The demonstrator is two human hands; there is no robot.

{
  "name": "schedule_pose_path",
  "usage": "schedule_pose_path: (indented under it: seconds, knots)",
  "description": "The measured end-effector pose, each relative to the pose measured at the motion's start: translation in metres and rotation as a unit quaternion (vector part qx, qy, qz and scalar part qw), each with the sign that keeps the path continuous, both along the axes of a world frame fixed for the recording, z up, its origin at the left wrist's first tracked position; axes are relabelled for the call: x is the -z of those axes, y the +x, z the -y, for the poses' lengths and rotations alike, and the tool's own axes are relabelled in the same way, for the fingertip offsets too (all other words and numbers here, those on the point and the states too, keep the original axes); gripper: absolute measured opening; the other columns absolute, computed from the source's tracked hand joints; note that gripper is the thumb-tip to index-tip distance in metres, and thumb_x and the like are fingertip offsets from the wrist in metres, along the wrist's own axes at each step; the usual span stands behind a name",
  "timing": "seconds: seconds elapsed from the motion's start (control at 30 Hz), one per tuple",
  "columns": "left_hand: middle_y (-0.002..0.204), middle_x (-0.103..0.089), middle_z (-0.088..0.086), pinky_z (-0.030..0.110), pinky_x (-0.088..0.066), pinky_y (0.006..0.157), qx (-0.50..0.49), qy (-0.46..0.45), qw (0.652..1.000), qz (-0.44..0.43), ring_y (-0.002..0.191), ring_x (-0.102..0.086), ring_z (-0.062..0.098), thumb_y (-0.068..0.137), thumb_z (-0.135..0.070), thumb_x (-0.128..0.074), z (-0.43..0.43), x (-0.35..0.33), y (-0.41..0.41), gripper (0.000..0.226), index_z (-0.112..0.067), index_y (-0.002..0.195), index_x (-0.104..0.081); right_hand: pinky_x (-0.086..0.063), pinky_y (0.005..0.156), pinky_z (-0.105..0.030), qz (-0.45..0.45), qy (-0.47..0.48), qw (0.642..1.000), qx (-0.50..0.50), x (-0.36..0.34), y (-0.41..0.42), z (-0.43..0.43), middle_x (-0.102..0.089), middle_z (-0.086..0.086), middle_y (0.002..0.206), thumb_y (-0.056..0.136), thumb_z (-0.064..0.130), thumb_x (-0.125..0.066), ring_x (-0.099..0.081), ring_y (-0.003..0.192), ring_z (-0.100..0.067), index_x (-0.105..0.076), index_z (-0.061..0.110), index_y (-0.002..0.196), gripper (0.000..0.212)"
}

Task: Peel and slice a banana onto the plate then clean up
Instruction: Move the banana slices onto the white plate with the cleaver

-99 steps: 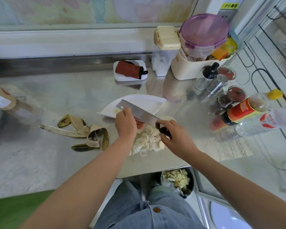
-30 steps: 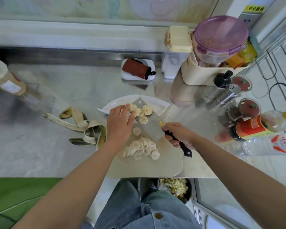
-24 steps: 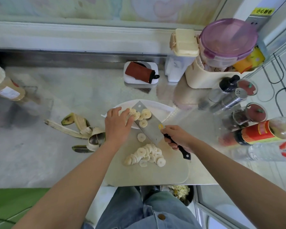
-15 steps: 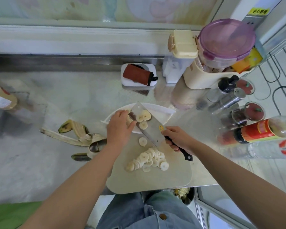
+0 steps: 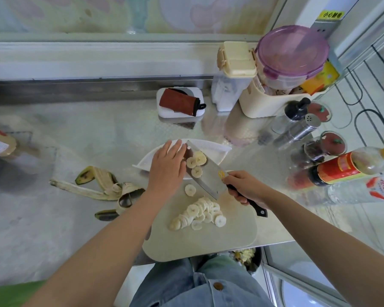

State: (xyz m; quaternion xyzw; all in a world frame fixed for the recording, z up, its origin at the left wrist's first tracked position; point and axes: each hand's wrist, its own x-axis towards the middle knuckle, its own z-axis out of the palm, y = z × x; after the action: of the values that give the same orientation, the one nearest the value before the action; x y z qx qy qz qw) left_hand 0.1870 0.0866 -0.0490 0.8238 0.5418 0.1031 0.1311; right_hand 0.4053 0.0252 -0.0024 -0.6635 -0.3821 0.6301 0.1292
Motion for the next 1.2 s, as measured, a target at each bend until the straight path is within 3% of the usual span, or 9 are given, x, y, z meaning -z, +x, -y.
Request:
schedule_pose_path:
  seconds: [0.1, 0.33, 0.4, 0.5, 0.63, 0.73, 0.87, 1.07, 1.2]
  knots:
    - [0.153, -0.031, -0.002, 0.039, -0.016, 0.116, 0.014, -0.044, 0.997, -0.054, 0.145, -0.015, 0.022, 0.101, -0.027, -0.033, -0.003, 0.007, -0.002, 0.046, -0.015, 0.146, -0.034, -0.020, 0.039, -0.021, -0.008, -0.009, 1.000, 0.010, -0.003, 0.006, 0.002, -0.039, 0.000, 0.052, 0.097, 0.018, -0.042, -0.026, 0.039, -0.013, -0.039, 0.013, 0.079, 0.019]
    - [0.156, -0.023, 0.006, 0.038, -0.014, 0.116, -0.021, -0.062, 0.991, -0.113, 0.145, -0.009, 0.024, 0.101, -0.032, -0.030, 0.001, 0.011, -0.010, 0.045, -0.015, 0.141, -0.040, -0.021, 0.039, -0.021, -0.008, 0.001, 0.999, 0.048, -0.002, 0.010, 0.003, -0.040, 0.001, 0.051, 0.096, 0.018, -0.043, -0.027, 0.039, -0.014, -0.037, 0.017, 0.069, 0.028]
    - [0.156, -0.021, 0.008, 0.040, -0.016, 0.115, -0.032, -0.062, 0.992, -0.103, 0.145, -0.009, 0.025, 0.100, -0.034, -0.032, 0.002, 0.007, -0.007, 0.042, -0.017, 0.135, -0.046, -0.022, 0.039, -0.021, -0.009, 0.000, 0.999, 0.049, -0.002, 0.009, 0.002, -0.041, 0.001, 0.051, 0.096, 0.018, -0.044, -0.028, 0.039, -0.013, -0.038, 0.016, 0.069, 0.027]
    - [0.155, -0.020, 0.012, 0.043, -0.021, 0.113, -0.057, -0.038, 0.997, -0.047, 0.143, -0.013, 0.029, 0.099, -0.035, -0.035, 0.007, -0.003, -0.002, 0.047, -0.022, 0.144, -0.035, -0.022, 0.039, -0.021, -0.011, 0.003, 0.998, 0.058, -0.002, 0.005, 0.000, -0.041, 0.001, 0.051, 0.096, 0.018, -0.044, -0.029, 0.038, -0.013, -0.037, 0.016, 0.070, 0.027]
    - [0.158, -0.017, 0.007, 0.041, -0.017, 0.114, 0.035, 0.000, 0.999, 0.042, 0.145, -0.011, 0.027, 0.100, -0.036, -0.026, 0.009, -0.013, 0.023, 0.051, -0.024, 0.149, -0.026, -0.023, 0.037, -0.020, -0.013, 0.013, 0.998, 0.060, -0.002, -0.005, -0.001, -0.042, -0.002, 0.055, 0.097, 0.019, -0.044, -0.030, 0.037, -0.012, -0.039, 0.015, 0.072, 0.026]
    - [0.152, -0.033, 0.007, 0.044, -0.030, 0.111, 0.100, -0.011, 0.994, 0.053, 0.140, -0.030, 0.028, 0.099, -0.029, -0.027, 0.007, -0.012, 0.038, 0.049, -0.011, 0.143, -0.040, -0.024, 0.038, -0.021, -0.020, 0.013, 0.998, 0.051, -0.002, -0.012, 0.001, -0.042, -0.003, 0.056, 0.098, 0.022, -0.044, -0.030, 0.038, -0.012, -0.041, 0.013, 0.076, 0.024]
    - [0.140, -0.050, 0.010, 0.042, -0.044, 0.102, 0.059, -0.028, 0.991, 0.121, 0.127, -0.049, 0.026, 0.097, -0.011, -0.048, 0.008, -0.003, 0.036, 0.038, -0.002, 0.133, -0.051, -0.023, 0.037, -0.020, -0.047, -0.001, 0.996, 0.072, -0.003, -0.013, 0.002, -0.041, -0.003, 0.056, 0.097, 0.021, -0.045, -0.029, 0.038, -0.012, -0.039, 0.015, 0.072, 0.027]
    - [0.141, -0.049, 0.010, 0.040, -0.043, 0.105, 0.069, -0.027, 0.994, 0.086, 0.130, -0.046, 0.028, 0.091, -0.004, -0.058, 0.009, 0.009, 0.025, 0.045, -0.002, 0.135, -0.049, -0.022, 0.035, -0.019, -0.070, -0.018, 0.990, 0.119, -0.005, -0.011, 0.001, -0.041, -0.003, 0.055, 0.098, 0.020, -0.044, -0.028, 0.036, -0.011, -0.037, 0.016, 0.071, 0.028]
    - [0.148, -0.039, 0.007, 0.033, -0.024, 0.114, 0.024, -0.053, 0.998, 0.024, 0.139, -0.033, 0.025, 0.101, -0.017, -0.040, 0.010, 0.012, 0.007, 0.043, -0.006, 0.142, -0.040, -0.023, 0.034, -0.019, -0.072, -0.017, 0.987, 0.142, -0.006, -0.004, -0.001, -0.042, -0.001, 0.053, 0.098, 0.020, -0.044, -0.029, 0.035, -0.011, -0.038, 0.016, 0.071, 0.028]
